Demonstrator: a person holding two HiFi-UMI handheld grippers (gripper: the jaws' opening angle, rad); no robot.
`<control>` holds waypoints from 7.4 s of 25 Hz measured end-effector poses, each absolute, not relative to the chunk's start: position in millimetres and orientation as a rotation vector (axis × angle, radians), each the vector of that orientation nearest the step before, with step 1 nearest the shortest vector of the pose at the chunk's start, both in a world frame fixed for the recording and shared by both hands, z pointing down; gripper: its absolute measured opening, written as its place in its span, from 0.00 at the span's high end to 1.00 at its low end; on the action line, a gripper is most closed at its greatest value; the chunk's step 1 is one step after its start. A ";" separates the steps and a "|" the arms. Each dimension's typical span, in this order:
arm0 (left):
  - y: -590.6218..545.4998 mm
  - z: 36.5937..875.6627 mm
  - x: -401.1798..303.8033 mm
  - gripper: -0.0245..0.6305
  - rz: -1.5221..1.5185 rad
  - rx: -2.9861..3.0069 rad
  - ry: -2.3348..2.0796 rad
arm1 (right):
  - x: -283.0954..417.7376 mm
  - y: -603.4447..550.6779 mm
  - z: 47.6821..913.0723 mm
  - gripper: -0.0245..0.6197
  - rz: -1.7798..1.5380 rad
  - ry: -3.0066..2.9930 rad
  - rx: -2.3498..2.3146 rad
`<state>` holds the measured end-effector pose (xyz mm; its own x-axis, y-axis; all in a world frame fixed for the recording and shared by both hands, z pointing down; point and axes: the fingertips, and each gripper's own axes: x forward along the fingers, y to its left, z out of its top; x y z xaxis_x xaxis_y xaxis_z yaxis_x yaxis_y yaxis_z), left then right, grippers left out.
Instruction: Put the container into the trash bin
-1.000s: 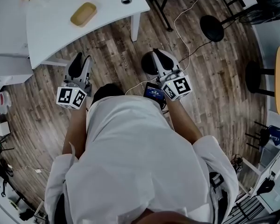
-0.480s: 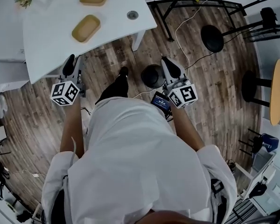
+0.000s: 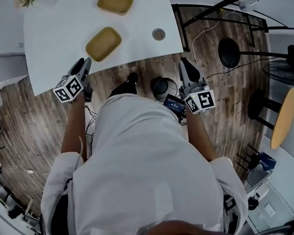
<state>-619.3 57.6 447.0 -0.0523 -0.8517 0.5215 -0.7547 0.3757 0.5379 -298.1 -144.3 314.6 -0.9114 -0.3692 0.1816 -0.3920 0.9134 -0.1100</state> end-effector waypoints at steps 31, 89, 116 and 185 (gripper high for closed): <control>-22.1 470.5 -601.1 0.93 -0.266 1.347 -1.334 | -264.7 -191.7 354.8 0.90 0.274 -2.804 0.853; -98.9 825.6 -69.5 0.93 0.522 1.719 -0.715 | 183.2 -61.2 668.9 0.90 0.536 -2.424 1.566; -50.1 1036.5 -95.4 0.93 0.667 1.585 -0.757 | 142.6 -61.1 813.2 0.90 0.638 -2.450 1.523; -80.9 142.5 -238.5 0.71 -0.420 2.798 -1.414 | 51.7 -83.2 134.5 0.90 -0.295 -3.014 1.453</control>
<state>-238.5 -80.9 142.5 0.5650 -0.7879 -0.2448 -0.7938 -0.6000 0.0993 51.7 -83.2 134.5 -0.6067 -0.7482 -0.2684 -0.7860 0.6150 0.0623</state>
